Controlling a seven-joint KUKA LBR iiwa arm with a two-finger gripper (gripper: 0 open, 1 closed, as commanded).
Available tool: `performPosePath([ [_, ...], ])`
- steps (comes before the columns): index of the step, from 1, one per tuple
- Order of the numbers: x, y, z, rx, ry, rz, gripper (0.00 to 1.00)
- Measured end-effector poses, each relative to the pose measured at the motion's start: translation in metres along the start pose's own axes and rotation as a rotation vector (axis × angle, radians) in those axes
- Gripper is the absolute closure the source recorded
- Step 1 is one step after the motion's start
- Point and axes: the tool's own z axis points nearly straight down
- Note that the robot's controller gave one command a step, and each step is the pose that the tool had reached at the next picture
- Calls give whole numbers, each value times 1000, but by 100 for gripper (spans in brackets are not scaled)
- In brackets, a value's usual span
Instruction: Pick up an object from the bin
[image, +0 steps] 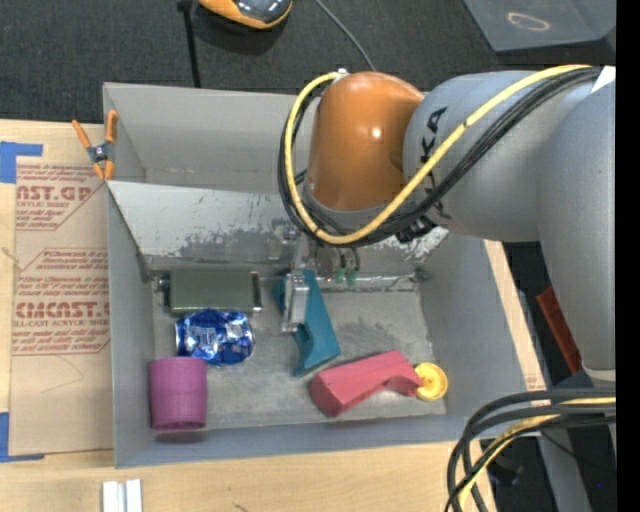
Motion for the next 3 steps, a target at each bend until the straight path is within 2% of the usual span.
performPosePath([
  [1, -2, 0, -5, -1, -7, 1, 0],
  [2, 22, 31, 37, -1, -12, 39, 0],
  [3, 24, 51, 80, -4, -5, -10, 0],
])
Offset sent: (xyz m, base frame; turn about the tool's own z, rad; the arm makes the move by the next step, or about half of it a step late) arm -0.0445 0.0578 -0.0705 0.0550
